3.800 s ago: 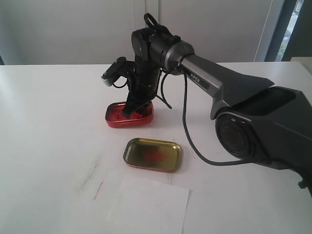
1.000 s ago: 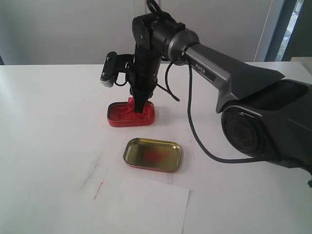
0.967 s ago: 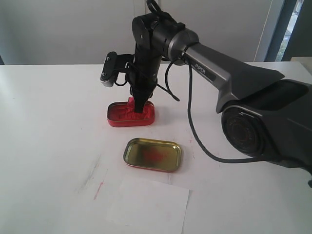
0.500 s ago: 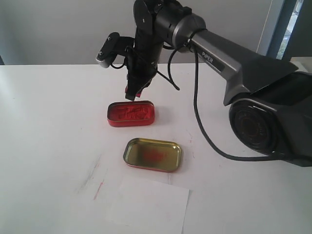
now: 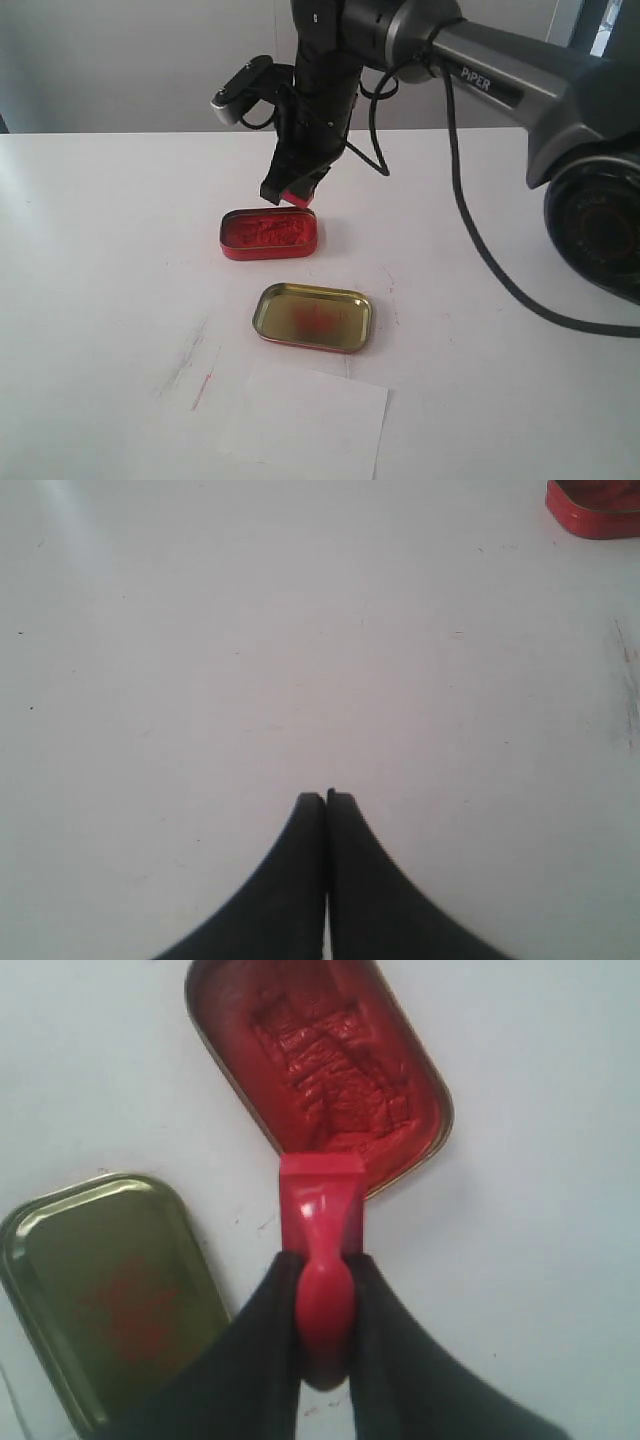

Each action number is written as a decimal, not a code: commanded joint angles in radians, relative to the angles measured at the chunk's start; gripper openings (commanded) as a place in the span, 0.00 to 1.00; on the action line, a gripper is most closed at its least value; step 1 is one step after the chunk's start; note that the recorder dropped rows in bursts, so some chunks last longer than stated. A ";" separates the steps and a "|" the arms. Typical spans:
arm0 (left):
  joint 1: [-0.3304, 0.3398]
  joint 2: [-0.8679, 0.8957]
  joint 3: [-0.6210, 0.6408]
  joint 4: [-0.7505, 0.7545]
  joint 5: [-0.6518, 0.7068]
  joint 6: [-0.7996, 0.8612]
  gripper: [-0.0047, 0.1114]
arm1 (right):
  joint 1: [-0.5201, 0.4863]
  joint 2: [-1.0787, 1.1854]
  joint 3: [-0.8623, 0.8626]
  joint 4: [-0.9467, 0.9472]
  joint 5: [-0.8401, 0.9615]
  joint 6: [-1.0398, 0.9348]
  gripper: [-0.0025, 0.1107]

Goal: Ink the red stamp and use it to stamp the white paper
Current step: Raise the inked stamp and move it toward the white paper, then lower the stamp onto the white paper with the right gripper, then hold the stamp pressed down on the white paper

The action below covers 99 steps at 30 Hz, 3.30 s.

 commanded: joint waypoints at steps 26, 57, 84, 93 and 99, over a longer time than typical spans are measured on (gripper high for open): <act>0.002 -0.005 0.008 -0.002 0.009 -0.004 0.04 | 0.055 -0.363 0.559 0.059 -0.003 0.113 0.02; 0.002 -0.005 0.008 -0.002 0.009 -0.004 0.04 | 0.213 -0.369 0.927 0.125 -0.299 0.112 0.02; 0.002 -0.005 0.008 -0.002 0.009 -0.004 0.04 | 0.250 -0.329 0.936 0.029 -0.337 0.206 0.02; 0.002 -0.005 0.008 -0.002 0.009 -0.004 0.04 | 0.250 -0.260 0.936 0.034 -0.307 0.204 0.02; 0.002 -0.005 0.008 -0.002 0.009 -0.004 0.04 | 0.250 -0.225 0.936 0.034 -0.303 0.197 0.02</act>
